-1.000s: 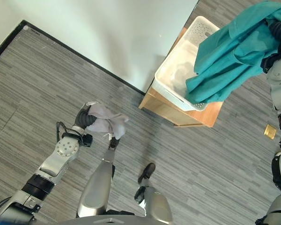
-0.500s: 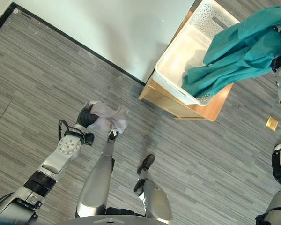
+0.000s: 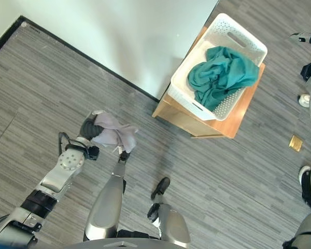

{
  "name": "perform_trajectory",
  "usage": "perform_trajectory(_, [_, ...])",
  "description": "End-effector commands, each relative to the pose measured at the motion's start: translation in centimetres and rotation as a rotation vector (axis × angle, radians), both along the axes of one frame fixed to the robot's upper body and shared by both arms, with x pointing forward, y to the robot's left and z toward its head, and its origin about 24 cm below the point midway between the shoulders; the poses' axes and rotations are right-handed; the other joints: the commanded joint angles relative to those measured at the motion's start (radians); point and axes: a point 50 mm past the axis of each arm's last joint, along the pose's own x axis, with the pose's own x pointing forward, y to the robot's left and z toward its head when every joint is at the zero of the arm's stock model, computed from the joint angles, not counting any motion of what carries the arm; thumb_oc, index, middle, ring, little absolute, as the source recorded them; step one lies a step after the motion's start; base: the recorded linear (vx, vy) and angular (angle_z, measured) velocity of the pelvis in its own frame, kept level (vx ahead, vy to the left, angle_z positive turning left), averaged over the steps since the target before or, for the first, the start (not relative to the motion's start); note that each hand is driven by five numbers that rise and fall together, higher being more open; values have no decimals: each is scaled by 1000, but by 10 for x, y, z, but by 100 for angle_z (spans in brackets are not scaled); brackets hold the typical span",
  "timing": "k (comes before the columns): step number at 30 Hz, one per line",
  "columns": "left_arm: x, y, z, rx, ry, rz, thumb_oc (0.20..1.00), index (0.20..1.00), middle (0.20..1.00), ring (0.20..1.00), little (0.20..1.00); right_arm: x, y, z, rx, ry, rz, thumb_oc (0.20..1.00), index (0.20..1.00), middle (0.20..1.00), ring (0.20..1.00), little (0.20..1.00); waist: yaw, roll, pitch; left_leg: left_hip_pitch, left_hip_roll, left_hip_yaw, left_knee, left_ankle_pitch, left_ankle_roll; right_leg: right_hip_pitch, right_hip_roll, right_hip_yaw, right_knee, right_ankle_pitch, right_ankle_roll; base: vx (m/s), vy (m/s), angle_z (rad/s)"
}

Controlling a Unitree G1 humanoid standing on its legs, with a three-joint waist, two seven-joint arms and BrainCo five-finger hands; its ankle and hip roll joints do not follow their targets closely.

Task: Pick up bed clothes into laundry basket.

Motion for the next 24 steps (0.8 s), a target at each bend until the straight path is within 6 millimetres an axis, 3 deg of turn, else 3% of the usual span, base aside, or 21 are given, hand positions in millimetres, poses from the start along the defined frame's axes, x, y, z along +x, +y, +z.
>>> perform_trajectory(1, [-3, -27, 14, -42, -106, -98, 200, 200, 200, 200, 200, -1, -7, -48, -71, 222, -69, 1000, 1000, 1000, 1000, 1000, -34, 42, -117, 77, 17, 56, 4, -151, -44, -27, -29, 13, 15, -57, 18, 62, -2, 10])
perform_trajectory(3, [-5, -39, 19, -32, -126, -157, 200, 200, 200, 200, 200, -20, 2, -170, 106, 575, -30, 1000, 1000, 1000, 1000, 1000, -55, 86, -173, 145, 6, 67, 4, -164, -29, 31, -37, 17, 15, -74, 15, 85, 18, 1])
perform_trajectory(4, [-6, -39, 18, -29, -122, -157, 200, 200, 200, 200, 200, -21, 2, -172, 107, 578, -30, 1000, 1000, 1000, 1000, 1000, -53, 84, -174, 148, 6, 67, 4, -166, -29, 34, -37, 18, 15, -74, 15, 55, 38, -9])
perform_trajectory(5, [-5, -41, 21, -23, -133, -169, 200, 200, 200, 200, 200, -25, 5, -193, 149, 642, -26, 1000, 1000, 1000, 1000, 1000, -57, 94, -185, 161, 4, 71, 4, -168, -25, 42, -38, 24, 15, -76, 15, 30, 32, -22])
perform_trajectory(6, [-6, -46, 25, -16, -147, -194, 200, 200, 200, 200, 200, -33, 11, -220, 190, 725, -20, 1000, 1000, 1000, 1000, 1000, -62, 105, -195, 175, 4, 75, 4, -170, -22, 53, -40, 29, 15, -78, 15, 63, 57, -25])
perform_trajectory(7, [-7, -50, 37, 7, -200, -222, 200, 200, 200, 200, 200, -55, 24, -272, 297, 894, -11, 1000, 1000, 1000, 1000, 1000, -77, 133, -222, 208, 1, 88, 4, -178, -15, 73, -46, 44, 15, -83, 15, 68, 39, -37])
perform_trajectory(8, [-5, -53, 47, 62, -254, -221, 200, 200, 200, 200, 200, -73, 33, -302, 369, 986, -15, 1000, 1000, 1000, 1000, 1000, -89, 148, -240, 229, 0, 95, 4, -183, -13, 89, -49, 53, 15, -87, 16, 65, 26, -33])
perform_trajectory(9, [-5, -53, 46, 64, -254, -221, 200, 200, 200, 200, 200, -73, 33, -302, 370, 986, -14, 1000, 1000, 1000, 1000, 1000, -89, 147, -239, 231, 0, 95, 4, -184, -12, 91, -49, 54, 15, -87, 16, 40, 11, -30])
perform_trajectory(11, [-1, -57, 57, 94, -305, -219, 200, 200, 200, 200, 200, -92, 41, -325, 397, 1090, -13, 1000, 1000, 1000, 1000, 1000, -103, 164, -254, 246, -1, 100, 4, -186, -14, 102, -55, 57, 15, -91, 16, 9, 16, -13])
perform_trajectory(12, [4, -60, 72, 131, -375, -216, 200, 200, 200, 200, 200, -112, 47, -345, 417, 1199, -12, 1000, 1000, 1000, 1000, 1000, -118, 186, -265, 258, -4, 103, 4, -189, -16, 112, -61, 61, 15, -93, 16, -1, 13, -17])
perform_trajectory(14, [4, -62, 79, 135, -407, -215, 200, 200, 200, 200, 200, -121, 49, -353, 430, 1241, -15, 1000, 1000, 1000, 1000, 1000, -124, 195, -268, 265, -7, 103, 4, -190, -16, 119, -62, 62, 15, -95, 16, 8, 28, -14])
perform_trajectory(15, [6, -63, 94, 158, -472, -203, 200, 200, 200, 200, 200, -141, 49, -366, 466, 1309, -36, 1000, 1000, 1000, 1000, 1000, -140, 214, -276, 281, -11, 106, 4, -195, -15, 129, -66, 70, 15, -96, 16, 13, 32, -8])
perform_trajectory(17, [7, -63, 94, 158, -472, -203, 200, 200, 200, 200, 200, -141, 49, -366, 466, 1308, -36, 1000, 1000, 1000, 1000, 1000, -140, 215, -273, 285, -11, 107, 4, -196, -15, 132, -66, 71, 15, -97, 16, 5, 10, -2])
perform_trajectory(19, [10, -64, 115, 206, -567, -181, 200, 200, 200, 200, 200, -170, 55, -384, 448, 1463, -39, 1000, 1000, 1000, 1000, 1000, -157, 236, -275, 307, -15, 114, 4, -203, -15, 142, -70, 81, 15, -101, 18, 12, 17, 3])
perform_trajectory(24, [25, -71, 140, 299, -666, -123, 200, 200, 200, 200, 200, -191, 62, -396, 427, 1571, -24, 1000, 1000, 1000, 1000, 1000, -195, 252, -272, 316, -11, 129, 4, -205, -15, 139, -68, 98, 15, -98, 20, 2, 3, -8])
